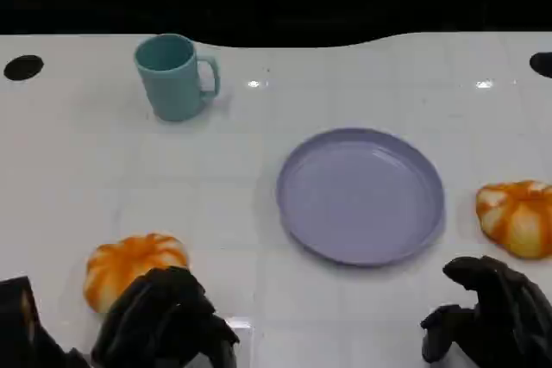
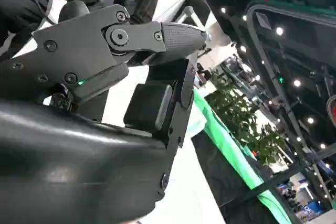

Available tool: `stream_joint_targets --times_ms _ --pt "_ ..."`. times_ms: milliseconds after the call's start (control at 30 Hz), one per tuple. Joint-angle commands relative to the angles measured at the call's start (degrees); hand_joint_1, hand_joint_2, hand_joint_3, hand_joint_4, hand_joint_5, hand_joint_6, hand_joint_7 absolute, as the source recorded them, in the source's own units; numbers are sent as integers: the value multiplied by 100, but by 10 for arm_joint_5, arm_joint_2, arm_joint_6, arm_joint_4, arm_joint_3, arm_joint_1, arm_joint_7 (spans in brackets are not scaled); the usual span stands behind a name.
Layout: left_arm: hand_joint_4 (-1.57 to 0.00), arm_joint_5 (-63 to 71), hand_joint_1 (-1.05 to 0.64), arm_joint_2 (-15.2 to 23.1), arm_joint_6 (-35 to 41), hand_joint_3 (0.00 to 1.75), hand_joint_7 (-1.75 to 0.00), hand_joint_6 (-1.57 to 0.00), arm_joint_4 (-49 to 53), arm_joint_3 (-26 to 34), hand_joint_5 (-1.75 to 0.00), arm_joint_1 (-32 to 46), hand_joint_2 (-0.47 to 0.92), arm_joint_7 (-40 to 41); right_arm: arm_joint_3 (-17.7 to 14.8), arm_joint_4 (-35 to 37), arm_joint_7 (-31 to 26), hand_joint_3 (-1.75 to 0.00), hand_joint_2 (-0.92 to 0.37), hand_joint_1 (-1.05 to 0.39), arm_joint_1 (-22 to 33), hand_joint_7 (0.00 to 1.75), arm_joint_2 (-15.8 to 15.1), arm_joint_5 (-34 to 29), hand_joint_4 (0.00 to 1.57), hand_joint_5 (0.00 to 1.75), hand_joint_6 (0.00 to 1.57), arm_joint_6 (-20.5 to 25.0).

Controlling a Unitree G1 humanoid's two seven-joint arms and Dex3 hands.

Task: Grasp the bread from the table and place it into the plate.

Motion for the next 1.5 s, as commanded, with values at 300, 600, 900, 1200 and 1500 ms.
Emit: stream_joint_targets --times_ms 300,600,900,1200,1500 --pt "-157 4 -36 12 -6 99 -35 -157 9 1 -57 -5 26 -4 -6 7 3 -44 -80 -54 -6 16 -7 5 157 56 157 -3" --pt "-157 6 -37 10 -20 98 -34 -157 18 1 -56 -9 27 -11 -6 7 6 -44 -81 -52 -5 15 -9 7 157 55 157 -1" --pt "-153 -9 -48 15 -23 20 -2 -143 47 16 -11 -24 64 -53 -5 -3 -3 -45 -81 -53 0 16 -7 5 157 55 157 -1" --pt "-129 28 -71 23 -142 4 0 -101 49 23 0 -34 82 -71 -3 -8 -12 -45 -81 -52 0 15 -3 1 157 55 157 -3" --pt "-123 102 -84 46 -232 2 0 -76 -24 6 0 -10 91 0 -2 -10 -10 -47 -81 -51 0 15 -3 4 157 58 157 -2"
